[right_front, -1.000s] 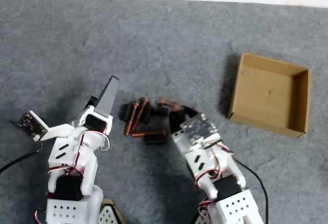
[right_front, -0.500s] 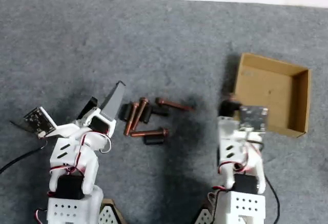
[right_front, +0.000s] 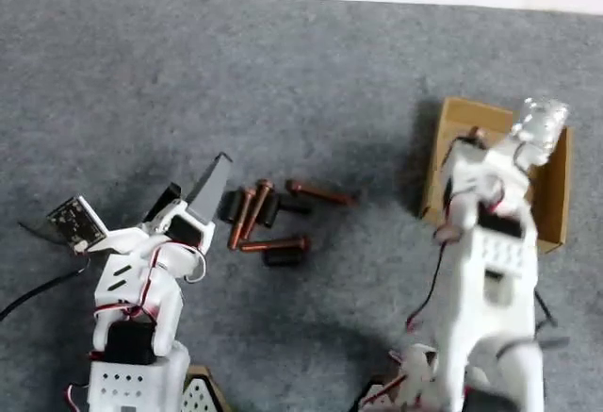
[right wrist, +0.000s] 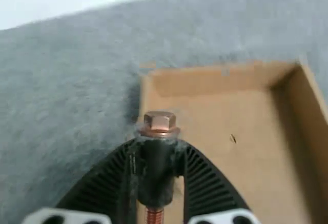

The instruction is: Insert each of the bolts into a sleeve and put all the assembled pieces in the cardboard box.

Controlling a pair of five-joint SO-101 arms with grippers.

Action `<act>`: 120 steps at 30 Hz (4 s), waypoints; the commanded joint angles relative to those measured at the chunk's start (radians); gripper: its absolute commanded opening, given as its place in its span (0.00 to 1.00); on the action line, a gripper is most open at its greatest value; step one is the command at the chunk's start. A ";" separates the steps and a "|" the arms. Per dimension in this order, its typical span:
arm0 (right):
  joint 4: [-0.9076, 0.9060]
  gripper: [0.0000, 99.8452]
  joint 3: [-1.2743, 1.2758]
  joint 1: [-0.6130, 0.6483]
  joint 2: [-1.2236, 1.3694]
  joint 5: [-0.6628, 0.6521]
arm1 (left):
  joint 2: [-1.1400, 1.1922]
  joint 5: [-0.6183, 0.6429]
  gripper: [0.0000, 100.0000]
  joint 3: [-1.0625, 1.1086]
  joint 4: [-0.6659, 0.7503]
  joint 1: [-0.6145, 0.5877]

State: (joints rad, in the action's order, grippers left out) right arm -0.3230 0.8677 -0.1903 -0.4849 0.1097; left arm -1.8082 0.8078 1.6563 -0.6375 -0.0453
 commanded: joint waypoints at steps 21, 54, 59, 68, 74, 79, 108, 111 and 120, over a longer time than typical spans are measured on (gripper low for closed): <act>0.004 0.23 -0.124 0.065 0.209 0.123 | -0.010 -0.008 0.38 -0.008 0.023 0.016; 0.004 0.23 -0.099 0.817 0.429 -0.278 | -0.010 -0.008 0.38 -0.027 0.023 -0.059; 0.004 0.23 -0.157 0.819 0.526 -0.299 | -0.010 -0.008 0.38 -0.027 0.023 -0.059; -0.039 0.23 -0.157 0.820 0.552 -0.299 | -0.010 -0.008 0.38 -0.027 0.023 -0.054; -0.173 0.23 -0.160 0.832 0.522 -0.301 | -0.010 -0.008 0.38 -0.027 0.023 -0.056; -0.174 0.23 -0.156 0.877 0.521 -0.301 | -0.010 -0.008 0.38 -0.027 0.023 -0.054; -0.282 0.06 -0.162 0.881 0.529 -0.299 | -0.010 -0.008 0.38 -0.025 0.023 -0.053; -0.282 0.03 -0.162 0.866 0.529 -0.296 | -0.010 -0.008 0.38 -0.025 0.023 -0.053; -0.282 0.00 -0.162 0.835 0.518 -0.299 | -0.010 -0.008 0.38 -0.025 0.023 -0.053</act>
State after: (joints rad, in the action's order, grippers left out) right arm -0.5884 0.7066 0.6475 0.0491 -0.1849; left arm -1.8082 0.8048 1.6563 -0.6375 -0.0913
